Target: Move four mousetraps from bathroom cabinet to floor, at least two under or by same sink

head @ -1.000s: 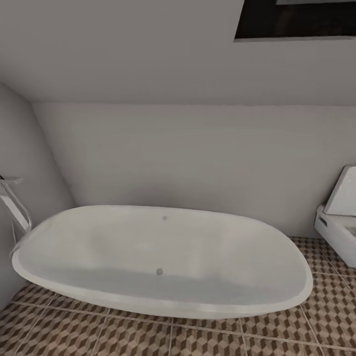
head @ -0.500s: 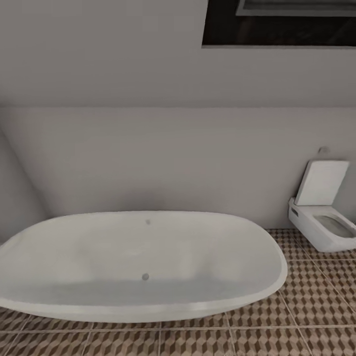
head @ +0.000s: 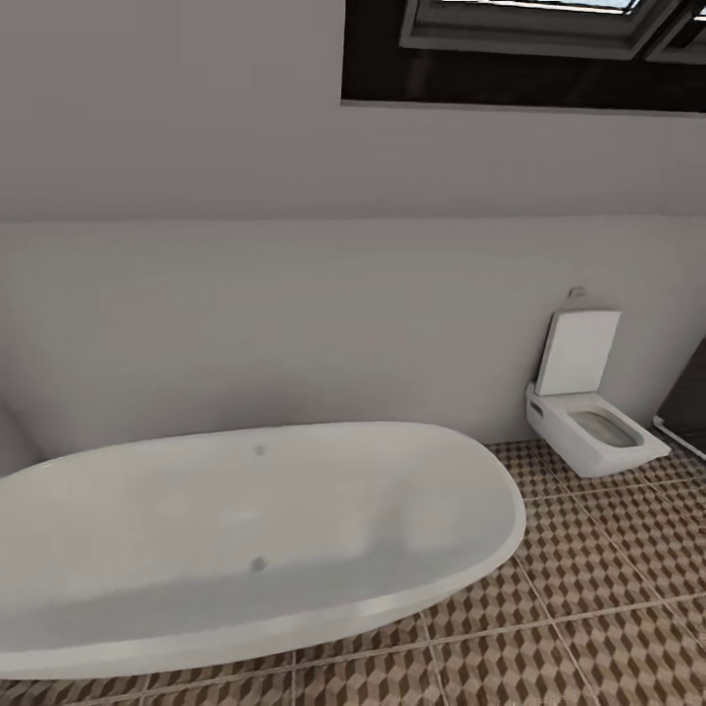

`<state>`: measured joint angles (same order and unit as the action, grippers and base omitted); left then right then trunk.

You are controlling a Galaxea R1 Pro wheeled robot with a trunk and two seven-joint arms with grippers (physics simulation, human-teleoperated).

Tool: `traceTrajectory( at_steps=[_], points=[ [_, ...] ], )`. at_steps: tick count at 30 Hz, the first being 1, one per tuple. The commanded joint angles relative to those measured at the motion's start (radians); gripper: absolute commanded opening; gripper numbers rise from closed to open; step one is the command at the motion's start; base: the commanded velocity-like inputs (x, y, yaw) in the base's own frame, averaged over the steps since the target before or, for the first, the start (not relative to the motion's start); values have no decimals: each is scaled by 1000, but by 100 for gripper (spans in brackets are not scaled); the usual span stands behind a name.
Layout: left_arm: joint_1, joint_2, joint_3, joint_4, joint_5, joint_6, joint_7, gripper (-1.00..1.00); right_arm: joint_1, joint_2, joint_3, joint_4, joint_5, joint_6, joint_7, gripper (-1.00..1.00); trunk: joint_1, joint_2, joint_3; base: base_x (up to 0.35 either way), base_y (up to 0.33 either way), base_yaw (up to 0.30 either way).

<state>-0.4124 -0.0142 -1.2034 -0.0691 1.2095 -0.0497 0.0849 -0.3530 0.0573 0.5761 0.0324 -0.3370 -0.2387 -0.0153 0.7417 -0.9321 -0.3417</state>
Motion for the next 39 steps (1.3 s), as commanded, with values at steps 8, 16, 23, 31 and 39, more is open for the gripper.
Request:
traceTrajectory(
  at_steps=[8,16,23,31,39],
  points=[
    [0,0,-8,-2,7,-2,6,100,-1,1,8,3,-7,-5,-2,100,0,-1,7,0,0,-261],
    [0,0,-8,-2,7,-2,7,100,-1,2,8,3,-7,-5,-2,100,0,-1,15,0,0,-261],
    [0,0,-8,-2,6,-3,3,100,-1,1,8,3,-7,-5,-2,100,0,-1,22,0,0,-260],
    [0,0,-9,-2,6,-4,-1,100,-1,1,8,3,-7,-5,-2,100,0,-1,27,0,0,-160],
    [0,0,-9,-2,5,-4,-2,100,-1,0,4,4,-9,-2,-3,100,0,-1,24,0,0,-27]
  ],
)
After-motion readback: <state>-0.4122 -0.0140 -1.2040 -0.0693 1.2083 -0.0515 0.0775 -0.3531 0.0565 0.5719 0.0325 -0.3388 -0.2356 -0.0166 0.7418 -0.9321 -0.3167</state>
